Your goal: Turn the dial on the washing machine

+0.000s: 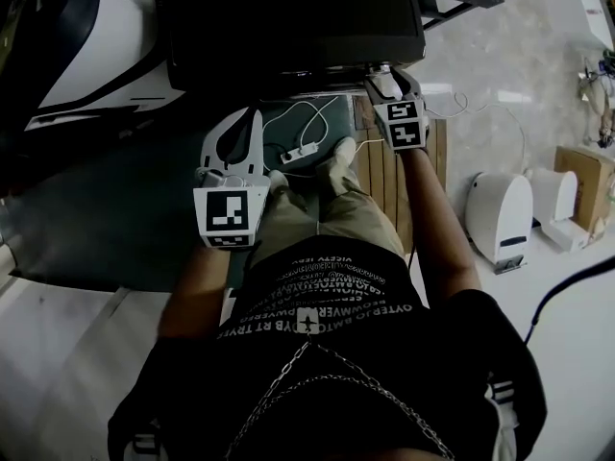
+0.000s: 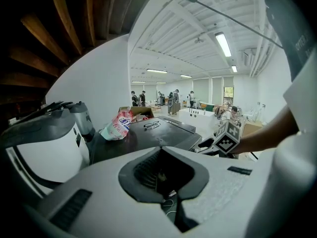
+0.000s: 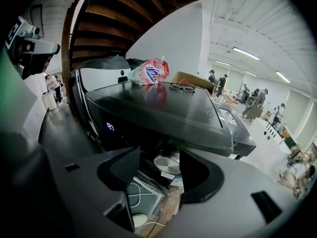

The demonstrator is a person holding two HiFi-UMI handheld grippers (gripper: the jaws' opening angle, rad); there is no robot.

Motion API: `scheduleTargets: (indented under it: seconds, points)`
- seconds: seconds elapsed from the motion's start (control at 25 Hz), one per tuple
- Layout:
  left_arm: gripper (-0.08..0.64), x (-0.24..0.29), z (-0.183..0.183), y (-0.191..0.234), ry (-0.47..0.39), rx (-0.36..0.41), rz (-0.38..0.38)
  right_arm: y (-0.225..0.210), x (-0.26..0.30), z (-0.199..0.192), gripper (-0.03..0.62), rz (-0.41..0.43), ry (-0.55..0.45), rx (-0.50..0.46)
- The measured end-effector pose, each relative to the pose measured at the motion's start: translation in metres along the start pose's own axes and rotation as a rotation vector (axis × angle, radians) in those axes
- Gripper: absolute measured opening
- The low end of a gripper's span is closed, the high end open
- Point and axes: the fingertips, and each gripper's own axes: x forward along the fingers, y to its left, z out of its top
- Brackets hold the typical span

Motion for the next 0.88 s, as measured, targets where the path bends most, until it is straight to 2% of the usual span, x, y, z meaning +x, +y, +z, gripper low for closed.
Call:
scheduleTargets:
  seconds: [0.4,0.88]
  points:
    - [0.005,-0.008,-0.023,-0.003,0.036,0.006,-0.014,-0.006,0.025,-0.025,0.261,-0.081,0.064,-0.058]
    - [0.005,-0.028,-0.042,-0.005,0.056,0.015,-0.028,-0.015,0.037,-0.037,0.264,-0.108,0.077,0.070]
